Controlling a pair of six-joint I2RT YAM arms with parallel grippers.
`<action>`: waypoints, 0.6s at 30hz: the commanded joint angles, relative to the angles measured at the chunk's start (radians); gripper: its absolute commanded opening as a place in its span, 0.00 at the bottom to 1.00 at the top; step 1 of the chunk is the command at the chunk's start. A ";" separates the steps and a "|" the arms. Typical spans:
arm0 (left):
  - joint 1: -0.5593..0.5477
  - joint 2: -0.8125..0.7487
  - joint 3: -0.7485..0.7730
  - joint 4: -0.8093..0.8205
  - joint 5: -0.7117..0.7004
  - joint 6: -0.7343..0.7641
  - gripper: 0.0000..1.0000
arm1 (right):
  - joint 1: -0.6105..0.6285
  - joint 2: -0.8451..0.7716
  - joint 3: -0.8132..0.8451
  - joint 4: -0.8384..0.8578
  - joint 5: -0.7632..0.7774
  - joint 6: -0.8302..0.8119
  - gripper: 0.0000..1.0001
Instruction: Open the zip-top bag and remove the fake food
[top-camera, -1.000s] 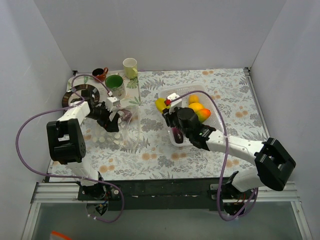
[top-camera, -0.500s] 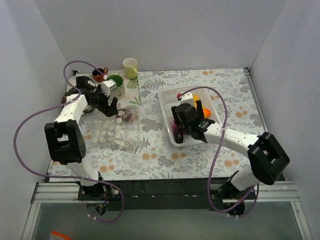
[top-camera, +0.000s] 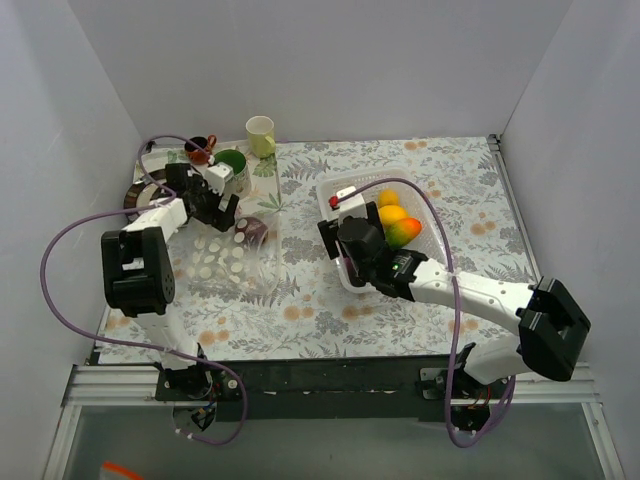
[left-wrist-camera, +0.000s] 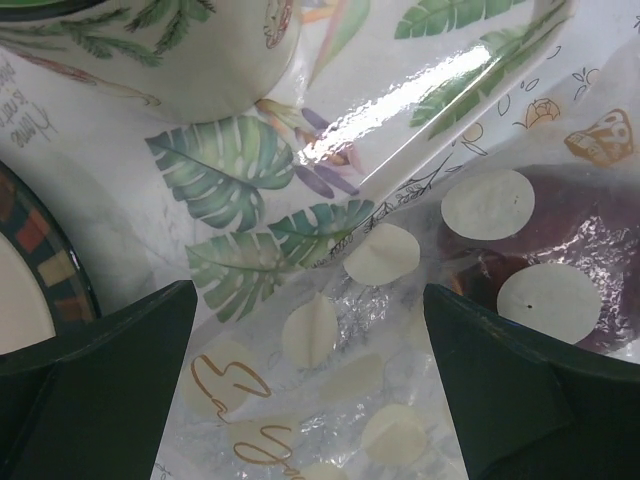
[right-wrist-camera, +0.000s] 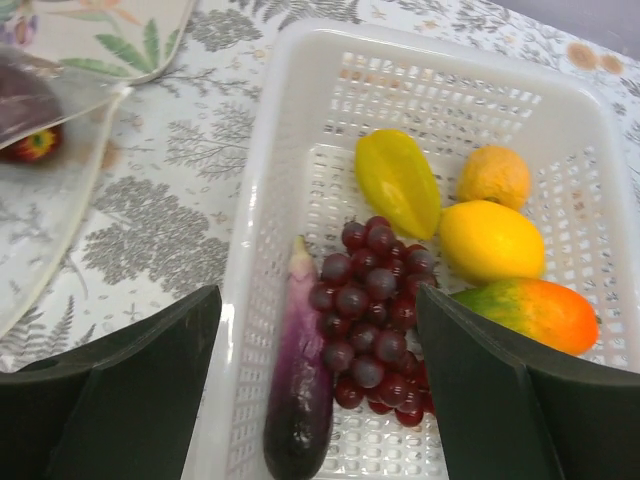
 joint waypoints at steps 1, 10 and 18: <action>-0.045 -0.016 -0.043 0.117 -0.067 -0.019 0.98 | 0.038 0.008 0.029 0.085 -0.053 -0.039 0.84; -0.119 -0.044 -0.170 0.134 -0.071 0.004 0.98 | 0.037 0.224 0.118 0.197 -0.259 -0.093 0.80; -0.125 -0.073 -0.198 0.108 -0.050 0.021 0.98 | 0.005 0.471 0.267 0.249 -0.576 -0.105 0.81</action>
